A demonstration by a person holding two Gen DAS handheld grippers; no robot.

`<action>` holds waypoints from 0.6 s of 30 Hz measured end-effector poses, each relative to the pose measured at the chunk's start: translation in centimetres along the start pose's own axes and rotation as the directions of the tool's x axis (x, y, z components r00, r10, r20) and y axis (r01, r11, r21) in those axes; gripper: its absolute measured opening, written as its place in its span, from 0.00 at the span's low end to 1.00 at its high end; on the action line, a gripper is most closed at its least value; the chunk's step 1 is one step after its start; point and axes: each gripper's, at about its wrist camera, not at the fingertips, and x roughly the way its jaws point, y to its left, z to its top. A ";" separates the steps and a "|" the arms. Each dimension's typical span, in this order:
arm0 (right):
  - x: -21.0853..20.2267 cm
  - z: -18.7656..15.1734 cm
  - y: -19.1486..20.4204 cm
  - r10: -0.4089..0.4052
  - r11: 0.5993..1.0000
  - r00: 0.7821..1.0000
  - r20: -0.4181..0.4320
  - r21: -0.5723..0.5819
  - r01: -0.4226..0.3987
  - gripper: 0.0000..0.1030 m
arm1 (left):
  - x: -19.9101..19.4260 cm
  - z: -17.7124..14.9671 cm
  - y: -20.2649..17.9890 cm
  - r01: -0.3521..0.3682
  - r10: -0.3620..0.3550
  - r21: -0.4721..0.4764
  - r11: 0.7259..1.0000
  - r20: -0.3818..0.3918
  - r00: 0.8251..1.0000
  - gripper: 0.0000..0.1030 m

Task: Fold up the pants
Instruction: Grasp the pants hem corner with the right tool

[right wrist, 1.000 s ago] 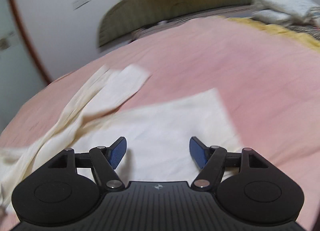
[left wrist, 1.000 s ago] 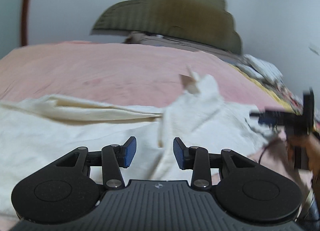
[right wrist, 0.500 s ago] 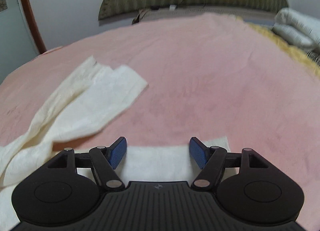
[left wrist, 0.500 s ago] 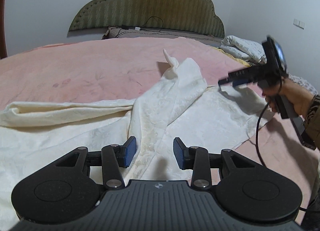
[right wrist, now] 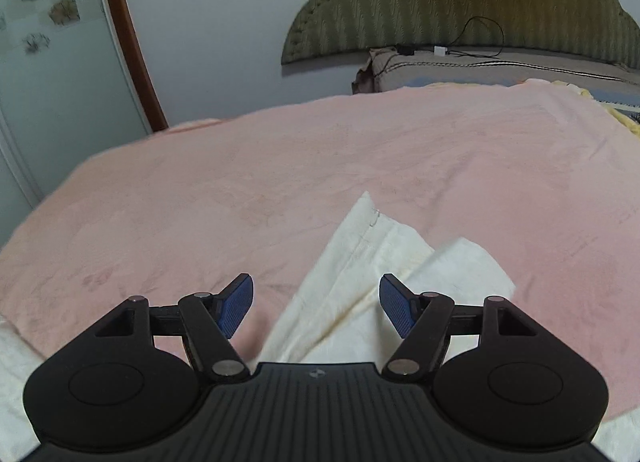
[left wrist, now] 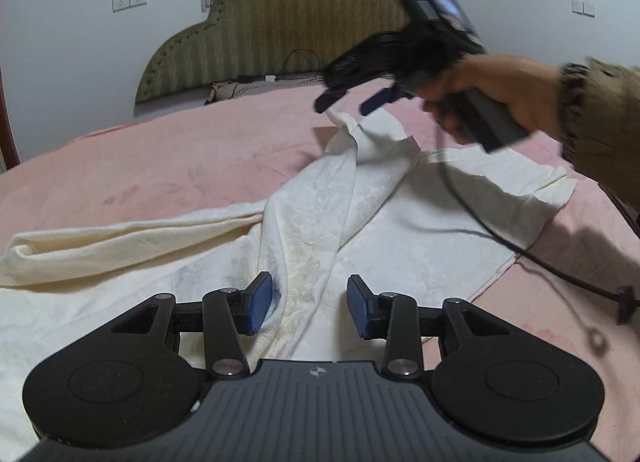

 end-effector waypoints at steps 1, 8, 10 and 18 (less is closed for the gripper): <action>0.9 0.2 0.3 -0.035 0.999 0.999 -0.018 -0.017 0.034 0.68 | 0.1 0.0 0.1 0.010 -0.010 -0.008 1.000 -0.005 1.000 0.47; 2.5 -0.3 -0.5 -0.072 0.997 0.996 -0.048 -0.019 0.072 0.20 | 0.4 0.1 0.5 0.026 -0.026 -0.029 0.999 -0.009 1.000 0.53; 1.4 -0.6 -2.1 -0.033 0.997 0.999 -0.009 0.076 0.034 0.11 | 0.4 0.1 0.5 0.024 -0.024 -0.027 0.999 -0.007 1.000 0.53; -4.1 -5.1 -11.0 0.259 0.731 0.909 0.326 0.549 -0.405 0.07 | 0.3 -0.1 0.4 0.018 -0.018 -0.026 0.999 -0.002 1.000 0.54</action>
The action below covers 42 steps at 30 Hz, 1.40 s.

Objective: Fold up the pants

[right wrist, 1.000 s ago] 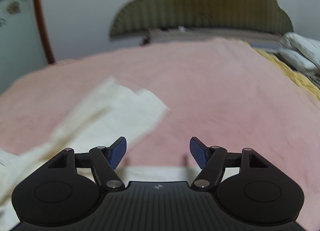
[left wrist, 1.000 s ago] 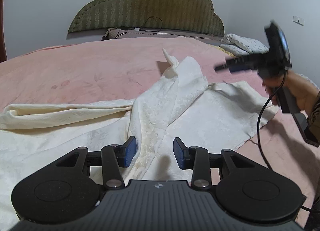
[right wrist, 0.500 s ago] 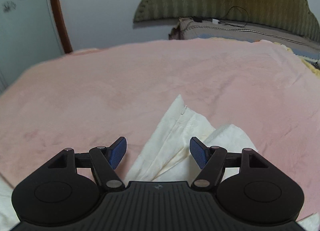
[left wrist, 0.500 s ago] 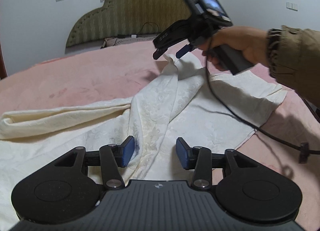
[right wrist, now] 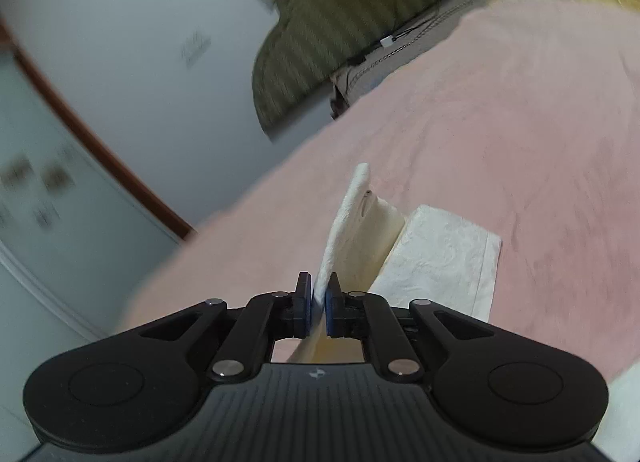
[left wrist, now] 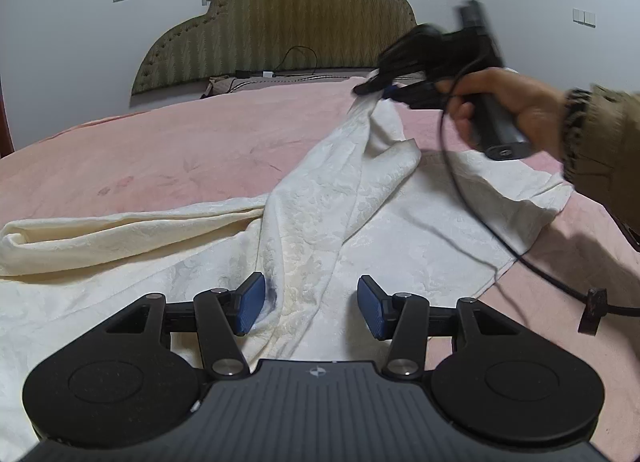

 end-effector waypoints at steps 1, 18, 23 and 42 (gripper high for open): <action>-1.1 0.0 -0.8 0.053 0.996 0.998 0.026 0.065 -0.054 0.07 | 0.0 0.0 -0.1 -0.006 0.006 0.002 1.000 -0.002 1.000 0.54; -13.0 -3.1 -8.0 0.196 0.911 0.955 0.225 0.319 -0.262 0.07 | -0.2 0.5 -6.1 -0.216 0.187 0.372 0.903 0.112 0.976 0.55; -14.5 -3.4 -9.3 0.173 0.907 0.957 0.232 0.342 -0.246 0.07 | 0.9 0.0 -7.6 -0.186 0.154 0.481 0.857 0.106 0.982 0.45; -14.6 -0.8 -8.0 0.177 0.921 0.961 0.212 0.308 -0.238 0.07 | 0.6 1.3 -7.2 -0.125 0.102 0.411 0.903 0.078 0.992 0.09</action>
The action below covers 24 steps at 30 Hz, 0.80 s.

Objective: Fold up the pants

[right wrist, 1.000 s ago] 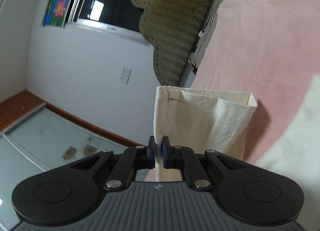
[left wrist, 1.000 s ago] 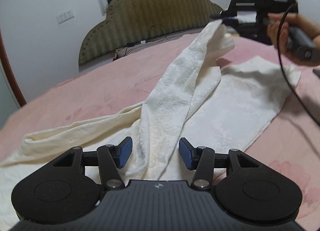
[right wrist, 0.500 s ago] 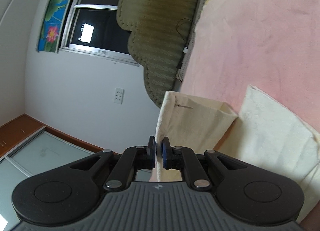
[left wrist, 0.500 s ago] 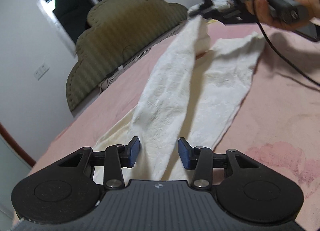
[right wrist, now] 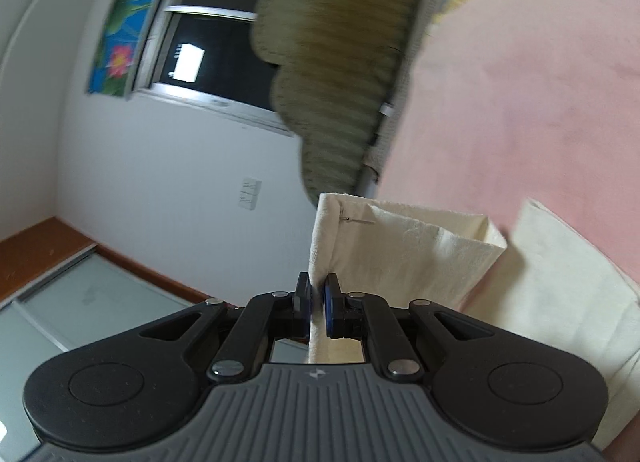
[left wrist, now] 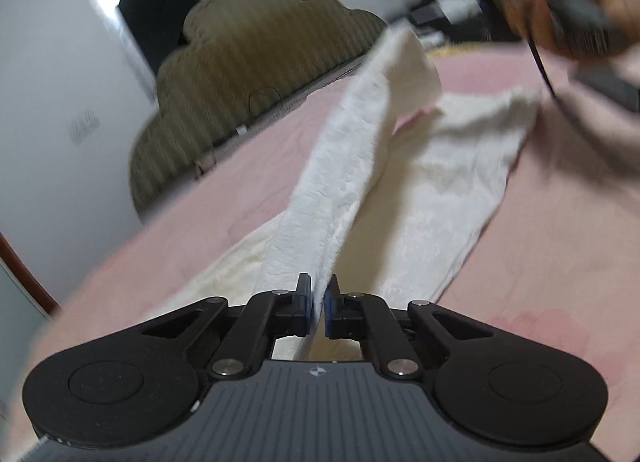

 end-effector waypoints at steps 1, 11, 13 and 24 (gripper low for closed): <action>0.8 0.4 0.1 -0.011 1.000 1.000 -0.017 0.000 0.011 0.07 | 0.1 0.4 1.2 0.021 -0.022 -0.058 0.998 -0.005 1.000 0.09; -1.6 -0.3 7.7 0.163 0.906 0.985 0.056 -0.405 -0.127 0.07 | -3.6 4.3 7.7 -0.188 0.256 -0.338 0.922 0.170 0.952 0.06; -2.8 -0.4 4.5 -0.070 0.925 0.994 0.081 -0.369 0.095 0.07 | -2.5 3.2 5.2 -0.090 0.120 -0.245 0.965 0.108 0.987 0.07; -8.7 -2.1 -2.7 -0.296 0.924 0.949 0.104 -0.221 0.312 0.07 | -0.4 -0.6 -0.4 0.121 -0.131 -0.135 0.983 -0.066 0.989 0.09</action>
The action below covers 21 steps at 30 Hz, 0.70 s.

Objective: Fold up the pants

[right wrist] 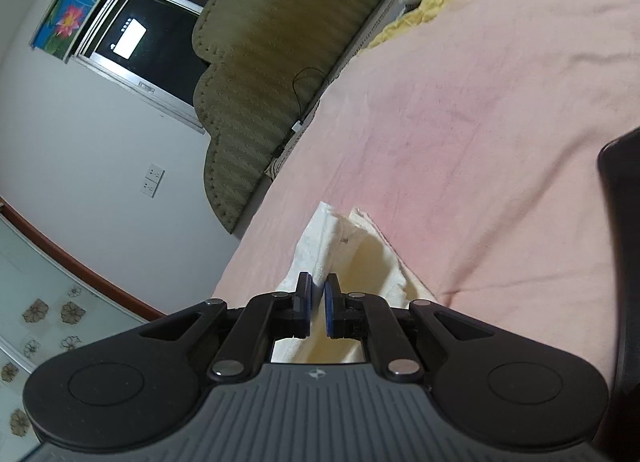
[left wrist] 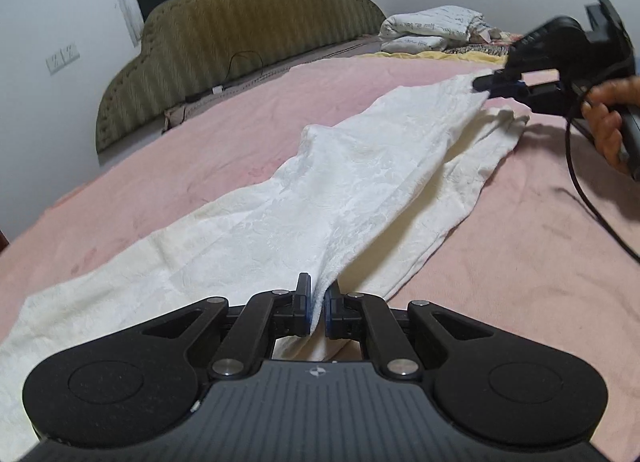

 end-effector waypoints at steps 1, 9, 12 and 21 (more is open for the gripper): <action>-0.1 -0.1 0.4 -0.012 1.000 1.000 0.006 -0.020 0.012 0.07 | 0.4 0.2 0.4 0.003 -0.003 -0.006 1.000 -0.002 1.000 0.09; -0.6 0.1 0.4 -0.036 0.998 0.998 -0.043 -0.052 0.033 0.07 | -0.1 -0.2 -0.2 -0.002 0.002 0.023 1.000 0.013 1.000 0.09; 0.3 0.0 0.6 -0.032 0.999 0.995 -0.093 -0.030 0.030 0.07 | 0.2 -0.3 -0.2 -0.004 0.004 0.013 1.000 -0.002 1.000 0.10; 1.1 -2.6 1.3 0.010 0.997 0.978 -0.209 0.073 0.006 0.09 | 0.6 1.2 1.8 0.013 -0.015 -0.123 0.992 -0.011 1.000 0.16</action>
